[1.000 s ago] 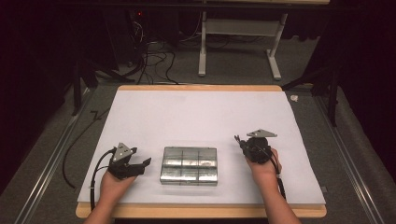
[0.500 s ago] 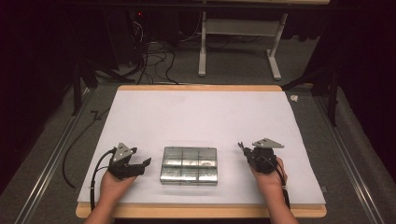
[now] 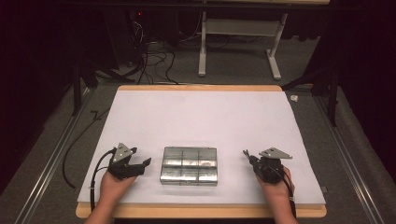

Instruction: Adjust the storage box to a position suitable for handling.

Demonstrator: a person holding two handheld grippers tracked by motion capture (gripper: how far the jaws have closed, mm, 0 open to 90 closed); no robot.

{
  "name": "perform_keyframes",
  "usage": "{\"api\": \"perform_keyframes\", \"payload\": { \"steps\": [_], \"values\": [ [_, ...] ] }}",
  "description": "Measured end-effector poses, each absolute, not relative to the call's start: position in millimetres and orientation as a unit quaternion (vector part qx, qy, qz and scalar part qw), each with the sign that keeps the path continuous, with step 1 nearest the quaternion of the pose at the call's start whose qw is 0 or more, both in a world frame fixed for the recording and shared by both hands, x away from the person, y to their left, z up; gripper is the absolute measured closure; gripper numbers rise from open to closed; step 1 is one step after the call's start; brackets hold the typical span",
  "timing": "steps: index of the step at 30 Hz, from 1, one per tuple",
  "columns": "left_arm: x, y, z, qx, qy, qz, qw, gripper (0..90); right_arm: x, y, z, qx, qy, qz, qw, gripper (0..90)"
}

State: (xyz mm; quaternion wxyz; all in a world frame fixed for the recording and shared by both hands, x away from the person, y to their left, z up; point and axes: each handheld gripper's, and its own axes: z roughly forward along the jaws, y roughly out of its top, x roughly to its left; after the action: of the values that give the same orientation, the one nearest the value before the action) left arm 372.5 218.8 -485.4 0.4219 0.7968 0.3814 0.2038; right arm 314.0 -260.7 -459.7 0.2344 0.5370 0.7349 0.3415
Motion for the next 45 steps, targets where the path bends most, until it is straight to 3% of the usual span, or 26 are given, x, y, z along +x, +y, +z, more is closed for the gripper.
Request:
{"api": "perform_keyframes", "payload": {
  "steps": [14, 25, 32, 39, 42, 45],
  "values": [
    [372.4, 219.2, -485.3, 0.796, 0.382, 0.204, 0.423, 25.1, 287.8, -281.6, -460.2, 0.548, 0.731, 0.329, 0.241, 88.0],
    [372.7, 219.5, -485.3, 0.796, 0.383, 0.202, 0.423, 25.9, 289.1, -291.1, -472.4, 0.568, 0.727, 0.307, 0.235, 87.2],
    [373.7, 220.7, -485.2, 0.796, 0.383, 0.195, 0.426, 30.8, 288.1, -290.2, -469.4, 0.570, 0.720, 0.311, 0.244, 80.1],
    [373.0, 219.5, -484.6, 0.793, 0.394, 0.205, 0.417, 31.1, 282.0, -280.1, -456.4, 0.555, 0.715, 0.339, 0.257, 79.2],
    [367.9, 218.2, -484.0, 0.795, 0.401, 0.191, 0.412, 38.1, 282.6, -273.0, -455.8, 0.548, 0.718, 0.350, 0.251, 79.1],
    [357.7, 212.2, -484.2, 0.804, 0.396, 0.170, 0.411, 57.0, 283.6, -262.2, -458.2, 0.538, 0.726, 0.356, 0.239, 79.1]
  ]
}}
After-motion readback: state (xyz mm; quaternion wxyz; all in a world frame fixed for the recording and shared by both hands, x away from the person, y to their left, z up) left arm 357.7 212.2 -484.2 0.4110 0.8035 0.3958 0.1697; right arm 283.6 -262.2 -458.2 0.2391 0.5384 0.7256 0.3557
